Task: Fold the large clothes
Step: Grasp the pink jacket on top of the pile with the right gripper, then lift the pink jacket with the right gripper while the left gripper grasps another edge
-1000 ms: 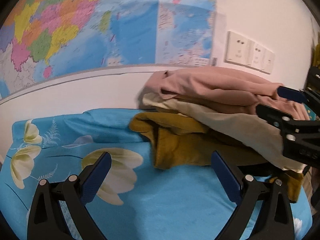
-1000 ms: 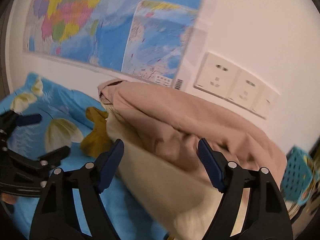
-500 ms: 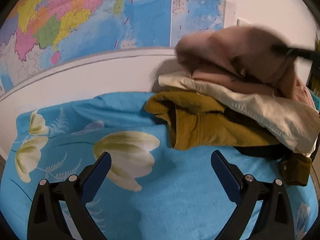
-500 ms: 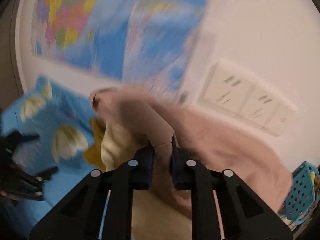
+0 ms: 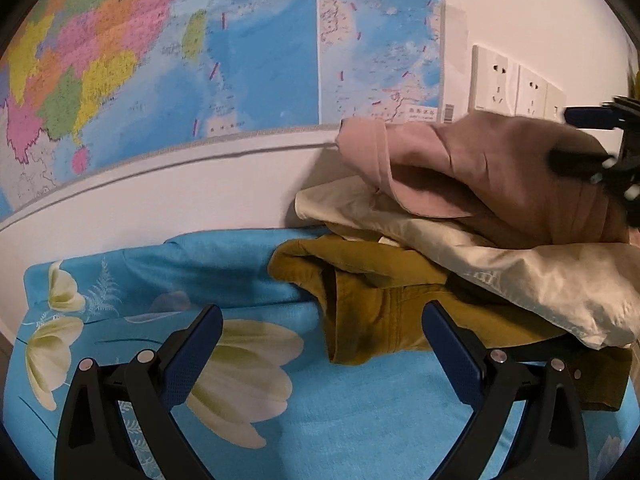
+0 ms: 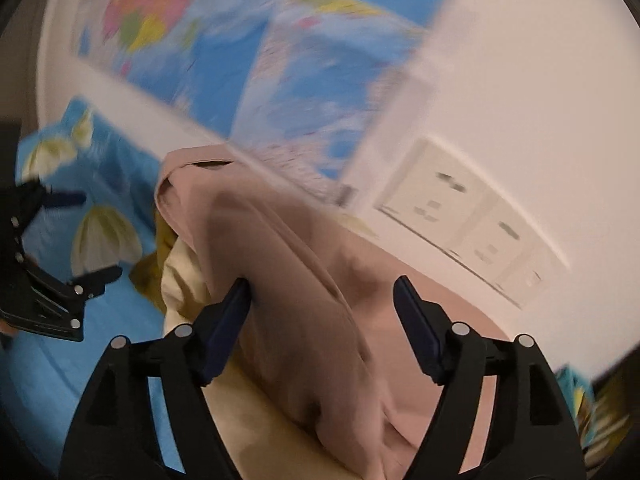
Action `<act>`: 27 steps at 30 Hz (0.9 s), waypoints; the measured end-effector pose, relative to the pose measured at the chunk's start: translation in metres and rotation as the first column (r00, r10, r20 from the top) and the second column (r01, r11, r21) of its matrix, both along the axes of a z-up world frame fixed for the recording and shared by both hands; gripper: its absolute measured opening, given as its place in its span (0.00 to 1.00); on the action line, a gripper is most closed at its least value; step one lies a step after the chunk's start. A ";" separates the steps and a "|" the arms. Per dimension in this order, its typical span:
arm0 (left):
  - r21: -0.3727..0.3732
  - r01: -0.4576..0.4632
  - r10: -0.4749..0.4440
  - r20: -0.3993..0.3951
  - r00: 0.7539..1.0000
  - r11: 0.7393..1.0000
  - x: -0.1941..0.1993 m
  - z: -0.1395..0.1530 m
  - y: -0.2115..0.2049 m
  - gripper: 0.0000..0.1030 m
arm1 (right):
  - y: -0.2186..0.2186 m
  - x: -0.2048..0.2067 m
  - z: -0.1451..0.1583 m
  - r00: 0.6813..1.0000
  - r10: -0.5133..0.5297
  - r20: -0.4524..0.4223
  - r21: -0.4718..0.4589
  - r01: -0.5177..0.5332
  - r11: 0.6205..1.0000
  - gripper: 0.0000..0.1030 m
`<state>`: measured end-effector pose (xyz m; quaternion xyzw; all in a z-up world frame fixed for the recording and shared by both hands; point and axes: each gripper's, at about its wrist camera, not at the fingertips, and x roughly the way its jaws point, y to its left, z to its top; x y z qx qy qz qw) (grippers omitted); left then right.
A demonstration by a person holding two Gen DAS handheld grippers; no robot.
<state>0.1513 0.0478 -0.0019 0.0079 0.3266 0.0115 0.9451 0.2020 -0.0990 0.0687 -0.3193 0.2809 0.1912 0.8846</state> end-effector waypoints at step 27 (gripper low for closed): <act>-0.065 0.527 -0.506 0.199 0.839 0.848 0.024 0.036 -0.120 0.94 | -0.156 -0.055 0.186 0.972 -0.172 0.161 0.502 0.069 0.862 0.08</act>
